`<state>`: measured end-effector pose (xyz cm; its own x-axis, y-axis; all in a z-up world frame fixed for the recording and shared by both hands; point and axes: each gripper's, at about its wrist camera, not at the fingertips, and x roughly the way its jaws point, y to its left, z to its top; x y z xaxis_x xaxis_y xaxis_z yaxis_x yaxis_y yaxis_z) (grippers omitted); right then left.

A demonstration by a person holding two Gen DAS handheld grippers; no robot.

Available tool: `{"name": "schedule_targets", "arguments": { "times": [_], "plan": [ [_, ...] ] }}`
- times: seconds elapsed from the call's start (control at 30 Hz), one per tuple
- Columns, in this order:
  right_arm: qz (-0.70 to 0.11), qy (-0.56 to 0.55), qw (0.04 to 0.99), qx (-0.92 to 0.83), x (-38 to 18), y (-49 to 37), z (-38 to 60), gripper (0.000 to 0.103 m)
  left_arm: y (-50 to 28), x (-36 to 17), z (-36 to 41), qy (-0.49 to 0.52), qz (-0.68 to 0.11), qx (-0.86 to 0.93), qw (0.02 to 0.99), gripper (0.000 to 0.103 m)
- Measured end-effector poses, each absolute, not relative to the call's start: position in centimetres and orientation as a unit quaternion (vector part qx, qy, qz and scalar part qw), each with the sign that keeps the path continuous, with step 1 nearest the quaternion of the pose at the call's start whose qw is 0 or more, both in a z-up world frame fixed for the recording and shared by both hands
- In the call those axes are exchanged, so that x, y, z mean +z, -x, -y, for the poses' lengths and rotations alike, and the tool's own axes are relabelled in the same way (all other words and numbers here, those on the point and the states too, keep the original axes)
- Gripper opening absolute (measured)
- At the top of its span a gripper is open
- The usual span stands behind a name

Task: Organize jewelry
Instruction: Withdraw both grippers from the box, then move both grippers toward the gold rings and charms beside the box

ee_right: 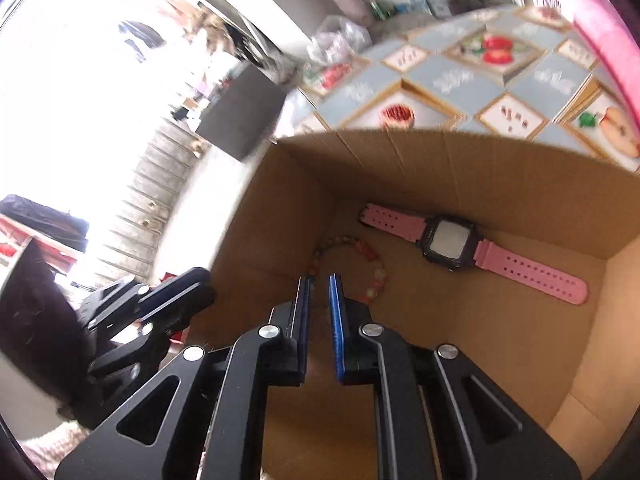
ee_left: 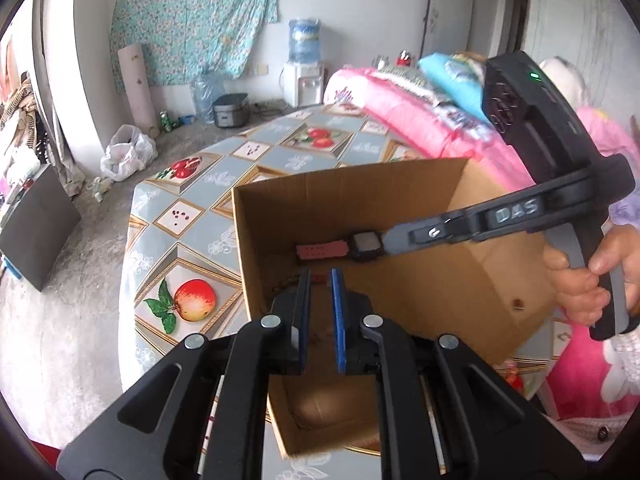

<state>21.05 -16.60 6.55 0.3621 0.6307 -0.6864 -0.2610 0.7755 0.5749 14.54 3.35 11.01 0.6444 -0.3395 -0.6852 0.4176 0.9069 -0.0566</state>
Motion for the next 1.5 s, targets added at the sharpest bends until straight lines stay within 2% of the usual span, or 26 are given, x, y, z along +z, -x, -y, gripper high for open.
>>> {"name": "schedule_targets", "arguments": {
  "times": [0.13, 0.17, 0.23, 0.33, 0.47, 0.6, 0.73, 1.0, 1.03, 1.13, 1.17, 1.43, 1.5],
  "plan": [
    [-0.438, -0.193, 0.804, 0.353, 8.4, -14.1, 18.1, 0.012, -10.1, 11.3, -5.2, -0.008, -0.340, -0.264, 0.902, 0.019],
    [-0.436, -0.191, 0.801, 0.364, 8.1, -12.6, 18.3, 0.016, -9.0, 11.1, -5.6, 0.002, -0.337, -0.279, 0.899, 0.020],
    [-0.451, -0.177, 0.797, 0.362, 6.4, -9.5, 18.2, 0.021, -7.0, 10.2, -6.1, 0.018, -0.341, -0.299, 0.891, 0.021],
    [-0.500, -0.175, 0.784, 0.324, 2.7, -7.0, 19.0, 0.021, -5.2, 7.9, -6.2, 0.037, -0.369, -0.310, 0.876, 0.021],
    [-0.546, -0.188, 0.785, 0.226, -1.1, -7.5, 21.4, 0.021, -4.7, 4.6, -5.3, 0.042, -0.412, -0.291, 0.863, 0.021],
    [-0.551, -0.198, 0.785, 0.201, -1.5, -9.2, 22.5, 0.020, -5.1, 3.4, -4.9, 0.037, -0.414, -0.273, 0.868, 0.021],
    [-0.538, -0.144, 0.812, 0.173, -1.0, -9.2, 21.9, 0.020, -5.8, 2.6, -4.9, 0.049, -0.419, -0.258, 0.869, 0.021],
    [-0.504, -0.110, 0.843, 0.153, 0.0, -5.7, 22.2, 0.021, -5.7, 0.5, -3.9, 0.053, -0.448, -0.258, 0.854, 0.021],
    [-0.502, -0.103, 0.843, 0.162, 0.1, -5.0, 22.0, 0.022, -5.5, 0.2, -3.7, 0.049, -0.451, -0.258, 0.853, 0.021],
    [-0.501, -0.058, 0.845, 0.178, 0.2, -3.0, 20.6, 0.035, -5.1, -0.7, -3.0, 0.036, -0.459, -0.254, 0.850, 0.021],
    [-0.502, -0.038, 0.845, 0.179, -0.1, -2.6, 19.9, 0.036, -5.0, -1.0, -2.8, 0.033, -0.462, -0.254, 0.849, 0.021],
    [-0.509, 0.108, 0.840, 0.155, -3.6, -1.0, 15.6, 0.036, -4.8, -1.7, -2.0, 0.016, -0.465, -0.250, 0.849, 0.021],
    [-0.506, 0.096, 0.842, 0.161, -3.5, -0.9, 15.9, 0.029, -4.8, -1.6, -1.7, 0.011, -0.464, -0.250, 0.850, 0.021]
  ]
}}
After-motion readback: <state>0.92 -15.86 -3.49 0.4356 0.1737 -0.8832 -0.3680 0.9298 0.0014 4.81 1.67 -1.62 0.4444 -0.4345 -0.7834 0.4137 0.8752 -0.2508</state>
